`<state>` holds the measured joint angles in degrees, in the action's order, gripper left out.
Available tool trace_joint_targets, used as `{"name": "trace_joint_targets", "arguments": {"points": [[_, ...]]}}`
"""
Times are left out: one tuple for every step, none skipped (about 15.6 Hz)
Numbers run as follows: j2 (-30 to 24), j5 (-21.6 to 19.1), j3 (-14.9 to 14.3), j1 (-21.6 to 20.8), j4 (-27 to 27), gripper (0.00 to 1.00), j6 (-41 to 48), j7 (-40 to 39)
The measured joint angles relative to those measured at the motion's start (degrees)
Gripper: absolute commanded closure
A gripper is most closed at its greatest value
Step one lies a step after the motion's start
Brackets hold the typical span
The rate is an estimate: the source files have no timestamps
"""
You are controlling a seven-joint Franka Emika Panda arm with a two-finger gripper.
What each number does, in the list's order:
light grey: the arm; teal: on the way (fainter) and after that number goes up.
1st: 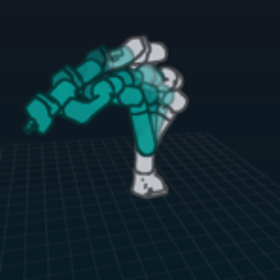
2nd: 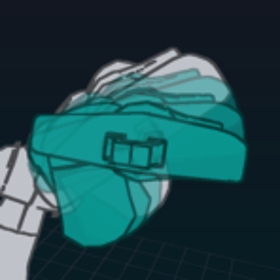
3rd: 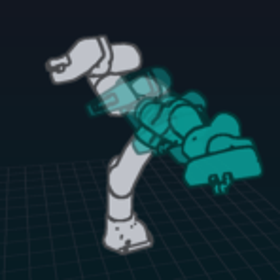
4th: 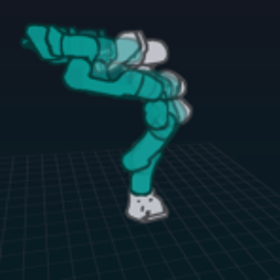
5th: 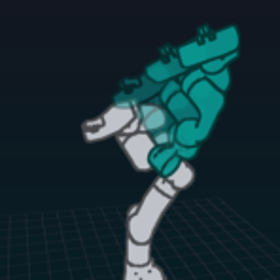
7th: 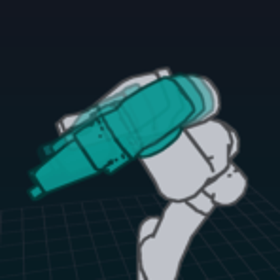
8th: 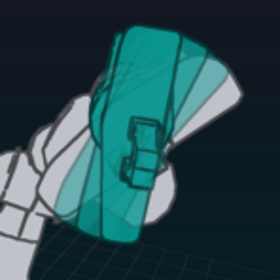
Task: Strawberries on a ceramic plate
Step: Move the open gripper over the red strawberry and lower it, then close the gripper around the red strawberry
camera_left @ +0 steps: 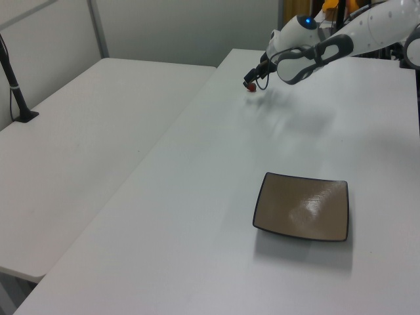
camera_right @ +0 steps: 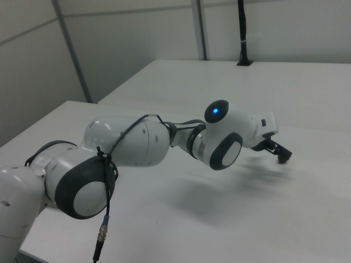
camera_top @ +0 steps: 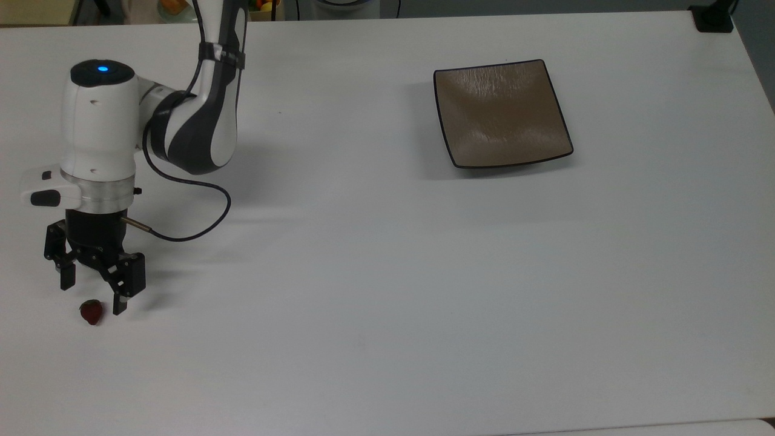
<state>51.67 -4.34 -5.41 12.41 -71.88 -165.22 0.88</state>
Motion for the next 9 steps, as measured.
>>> {"name": "trace_joint_targets", "arguments": {"points": [[0.58,0.00,0.00,0.00,0.02,0.00,-1.23,0.00],[1.14,0.00,0.01,0.00,0.05,0.00,-2.64,0.00],[1.68,0.00,0.01,0.00,0.11,0.00,-3.85,0.00],[2.18,0.00,0.01,0.00,0.19,0.00,-4.72,0.00],[2.67,0.00,0.01,0.00,0.55,0.02,-5.28,0.00],[3.13,0.00,0.01,0.00,1.14,0.04,-5.37,-0.01],[3.55,0.01,0.01,0.00,1.78,0.09,-5.38,-0.02],[3.89,0.02,0.01,0.00,2.43,0.13,-5.38,-0.03],[4.17,0.02,0.01,0.00,2.93,0.20,-5.38,-0.06]]}}
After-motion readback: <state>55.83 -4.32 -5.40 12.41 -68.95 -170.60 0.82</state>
